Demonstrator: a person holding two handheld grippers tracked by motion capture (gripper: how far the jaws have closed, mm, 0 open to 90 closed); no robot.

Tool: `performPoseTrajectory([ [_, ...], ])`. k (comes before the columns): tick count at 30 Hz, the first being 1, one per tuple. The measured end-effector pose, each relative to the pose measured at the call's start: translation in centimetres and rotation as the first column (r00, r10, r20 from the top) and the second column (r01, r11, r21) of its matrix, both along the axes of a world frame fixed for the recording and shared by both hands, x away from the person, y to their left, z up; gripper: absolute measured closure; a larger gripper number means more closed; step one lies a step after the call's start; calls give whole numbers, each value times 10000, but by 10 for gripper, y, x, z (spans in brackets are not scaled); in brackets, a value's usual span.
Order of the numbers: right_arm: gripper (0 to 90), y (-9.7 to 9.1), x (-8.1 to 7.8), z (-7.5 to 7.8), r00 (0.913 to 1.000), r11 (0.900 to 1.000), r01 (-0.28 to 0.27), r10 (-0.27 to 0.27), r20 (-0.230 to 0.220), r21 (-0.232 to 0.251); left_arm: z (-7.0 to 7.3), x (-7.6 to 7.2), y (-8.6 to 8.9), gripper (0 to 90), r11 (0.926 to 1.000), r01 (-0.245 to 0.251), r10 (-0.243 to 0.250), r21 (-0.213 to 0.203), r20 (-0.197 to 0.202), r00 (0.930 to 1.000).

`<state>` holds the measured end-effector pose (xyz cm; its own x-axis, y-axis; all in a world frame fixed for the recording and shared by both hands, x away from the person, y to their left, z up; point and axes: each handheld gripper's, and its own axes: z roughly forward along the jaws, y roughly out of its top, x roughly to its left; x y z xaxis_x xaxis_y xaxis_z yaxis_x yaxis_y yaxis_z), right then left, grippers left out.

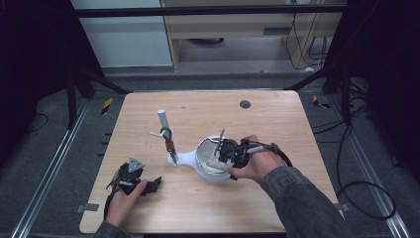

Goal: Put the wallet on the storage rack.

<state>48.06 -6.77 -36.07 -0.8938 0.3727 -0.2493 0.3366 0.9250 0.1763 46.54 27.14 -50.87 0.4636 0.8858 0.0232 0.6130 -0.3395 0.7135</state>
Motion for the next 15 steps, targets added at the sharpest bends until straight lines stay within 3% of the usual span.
performPoseTrajectory([
  [15,318,8,8,-5,10000,9999,76,-77,-26,-66,0,0,0,2,10000,11,-11,0,-9,10000],
])
